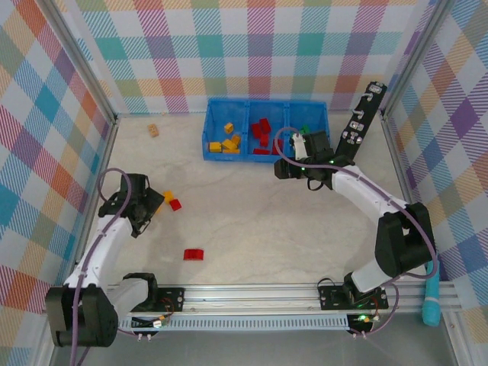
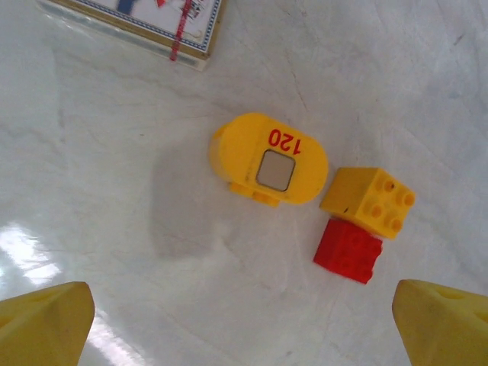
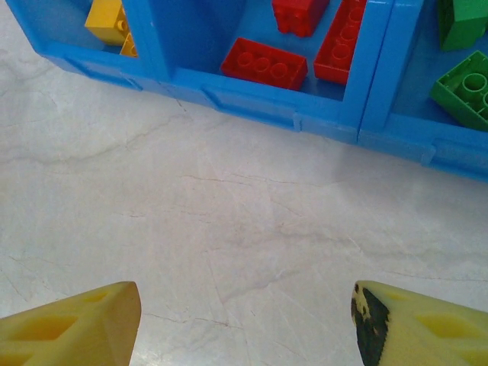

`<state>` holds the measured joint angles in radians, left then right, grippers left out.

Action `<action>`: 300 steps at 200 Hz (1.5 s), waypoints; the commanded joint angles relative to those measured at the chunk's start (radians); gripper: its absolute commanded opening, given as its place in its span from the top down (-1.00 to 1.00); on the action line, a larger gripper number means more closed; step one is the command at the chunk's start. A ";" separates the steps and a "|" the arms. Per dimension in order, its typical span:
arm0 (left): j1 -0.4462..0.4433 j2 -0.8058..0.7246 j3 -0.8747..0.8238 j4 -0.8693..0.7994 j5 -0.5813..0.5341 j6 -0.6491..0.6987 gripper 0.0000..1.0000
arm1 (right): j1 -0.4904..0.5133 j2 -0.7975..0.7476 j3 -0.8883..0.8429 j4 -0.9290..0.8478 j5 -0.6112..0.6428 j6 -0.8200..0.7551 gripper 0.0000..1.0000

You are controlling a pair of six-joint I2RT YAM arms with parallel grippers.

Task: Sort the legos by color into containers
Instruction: Pick up the lego from the middle-left of the table.

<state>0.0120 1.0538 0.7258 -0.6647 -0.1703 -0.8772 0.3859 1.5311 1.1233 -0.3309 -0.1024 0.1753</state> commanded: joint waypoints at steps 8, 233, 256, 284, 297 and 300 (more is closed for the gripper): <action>0.030 0.101 -0.002 0.182 0.066 -0.164 -1.00 | 0.002 0.017 0.038 0.011 0.003 -0.005 -0.48; 0.142 0.544 0.103 0.312 0.153 -0.268 -0.37 | 0.005 0.170 0.194 -0.082 0.073 -0.039 -0.50; 0.143 0.565 0.120 0.305 0.168 -0.241 -0.13 | 0.006 0.172 0.200 -0.085 0.087 -0.044 -0.50; 0.144 0.559 0.133 0.273 0.174 -0.208 0.12 | 0.005 0.184 0.218 -0.090 0.102 -0.064 -0.50; 0.144 0.539 0.149 0.249 0.180 -0.185 0.20 | 0.005 0.189 0.227 -0.094 0.107 -0.076 -0.50; 0.144 0.534 0.155 0.241 0.182 -0.179 0.21 | 0.005 0.191 0.230 -0.094 0.108 -0.078 -0.50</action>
<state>0.1429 1.5738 0.8555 -0.4603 -0.0292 -1.1023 0.3859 1.7058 1.3136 -0.4061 -0.0139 0.1329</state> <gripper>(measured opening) 0.540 0.750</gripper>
